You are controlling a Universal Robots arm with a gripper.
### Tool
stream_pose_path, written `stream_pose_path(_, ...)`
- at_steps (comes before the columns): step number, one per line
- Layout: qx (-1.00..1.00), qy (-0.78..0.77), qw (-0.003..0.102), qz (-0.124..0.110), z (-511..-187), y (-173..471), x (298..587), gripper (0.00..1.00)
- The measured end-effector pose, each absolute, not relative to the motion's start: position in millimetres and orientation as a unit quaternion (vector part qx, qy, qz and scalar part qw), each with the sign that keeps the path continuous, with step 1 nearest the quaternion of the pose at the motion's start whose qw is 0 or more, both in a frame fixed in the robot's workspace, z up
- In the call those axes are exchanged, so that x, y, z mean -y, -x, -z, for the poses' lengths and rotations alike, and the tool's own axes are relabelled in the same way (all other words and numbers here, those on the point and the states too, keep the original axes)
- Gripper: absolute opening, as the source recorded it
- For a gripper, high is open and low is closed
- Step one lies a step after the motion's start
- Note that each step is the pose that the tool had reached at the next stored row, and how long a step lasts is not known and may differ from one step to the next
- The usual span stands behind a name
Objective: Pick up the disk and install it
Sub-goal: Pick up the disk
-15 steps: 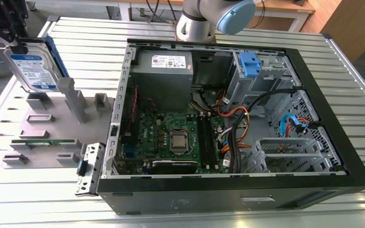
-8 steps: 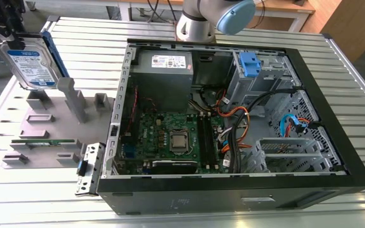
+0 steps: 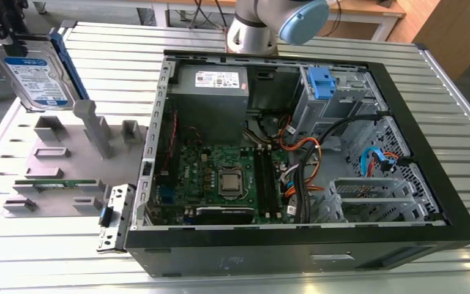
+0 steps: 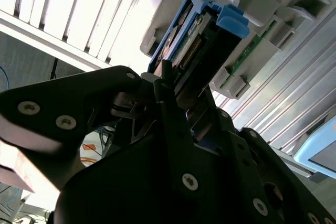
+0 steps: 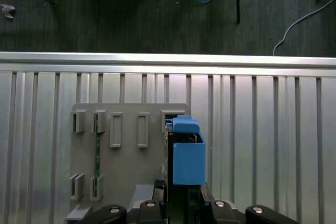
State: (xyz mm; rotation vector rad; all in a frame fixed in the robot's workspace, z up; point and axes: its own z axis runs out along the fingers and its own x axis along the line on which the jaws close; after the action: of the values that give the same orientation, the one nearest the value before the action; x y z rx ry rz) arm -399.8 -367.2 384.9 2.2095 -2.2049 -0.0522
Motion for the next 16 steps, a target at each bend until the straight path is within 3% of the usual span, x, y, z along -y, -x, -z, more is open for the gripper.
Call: stream_pose_path(16,0.706,-0.708,0.01,0.017,-393.1,399.8,367.2,0.35)
